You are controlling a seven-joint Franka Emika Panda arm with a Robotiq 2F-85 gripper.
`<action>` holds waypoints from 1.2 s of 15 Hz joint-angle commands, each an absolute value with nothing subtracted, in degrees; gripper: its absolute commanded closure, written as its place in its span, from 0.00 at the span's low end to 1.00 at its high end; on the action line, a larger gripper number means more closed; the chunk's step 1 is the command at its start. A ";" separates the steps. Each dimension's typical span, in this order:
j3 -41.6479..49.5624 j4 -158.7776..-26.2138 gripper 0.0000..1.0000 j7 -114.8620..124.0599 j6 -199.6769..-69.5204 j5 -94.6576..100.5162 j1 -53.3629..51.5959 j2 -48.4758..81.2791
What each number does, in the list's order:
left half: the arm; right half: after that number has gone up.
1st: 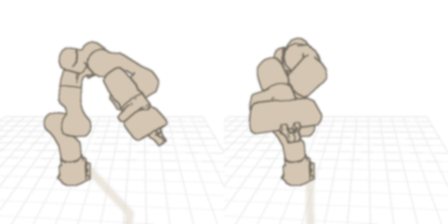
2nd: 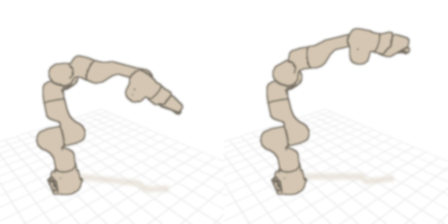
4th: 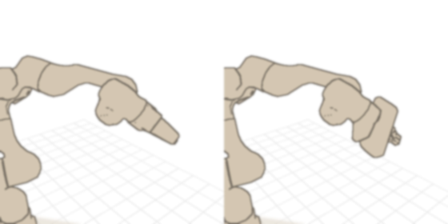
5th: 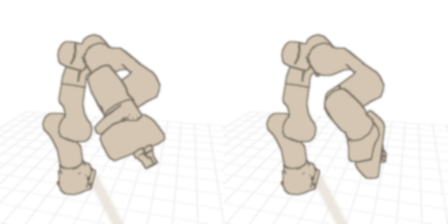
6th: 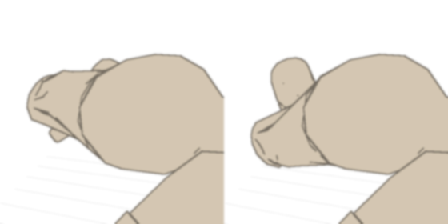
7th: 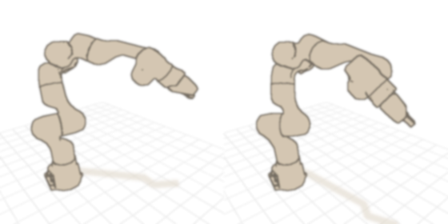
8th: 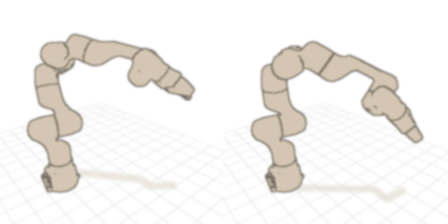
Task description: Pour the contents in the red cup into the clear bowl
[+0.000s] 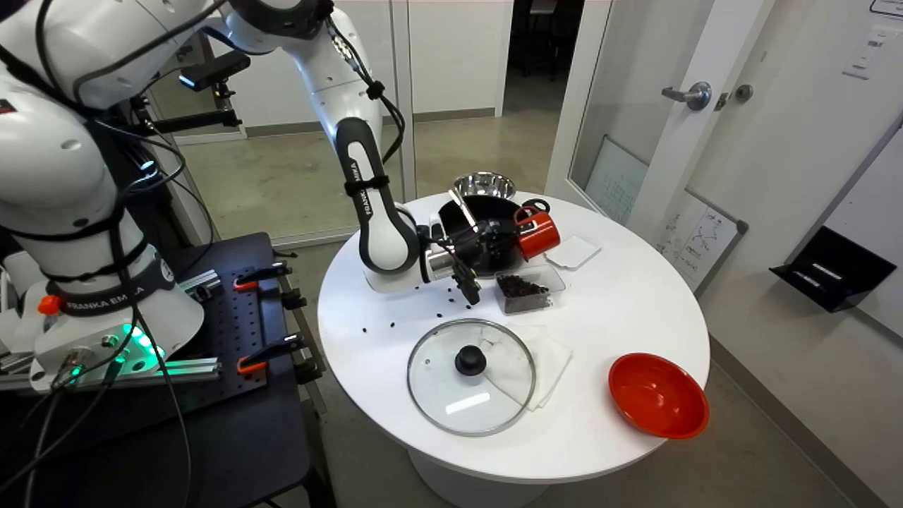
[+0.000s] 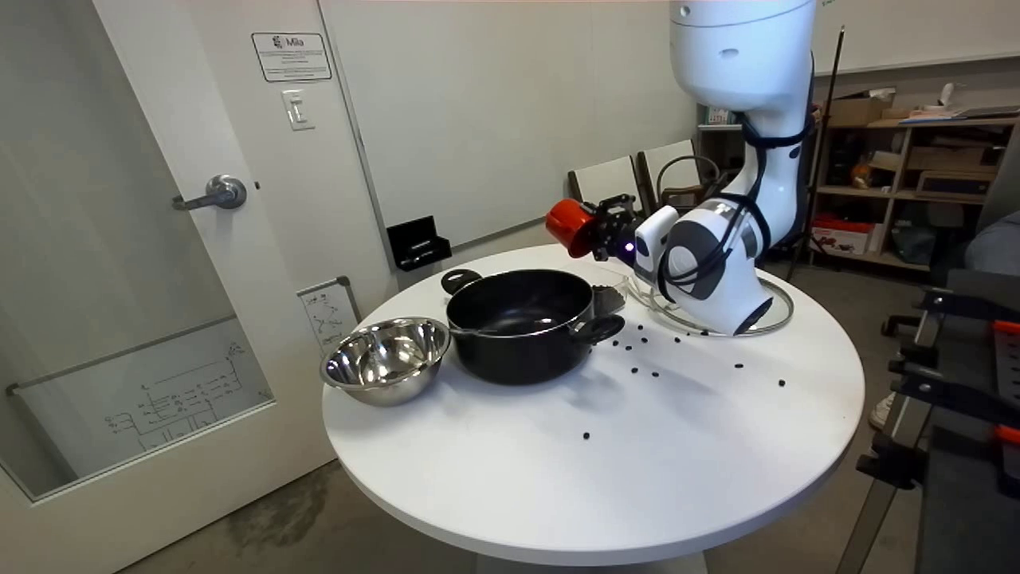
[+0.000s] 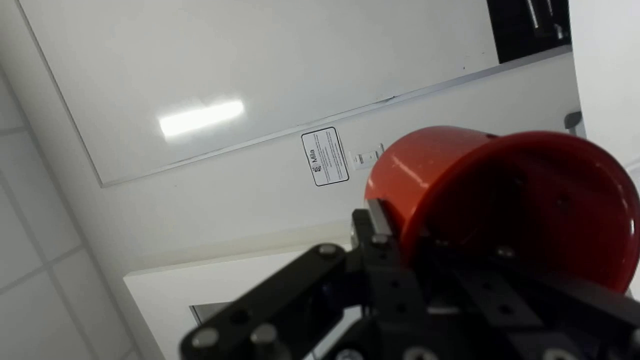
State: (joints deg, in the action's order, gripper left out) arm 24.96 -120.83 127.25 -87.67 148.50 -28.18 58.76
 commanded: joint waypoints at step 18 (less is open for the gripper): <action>21.58 -124.14 0.98 115.11 -87.18 149.05 -24.33 50.76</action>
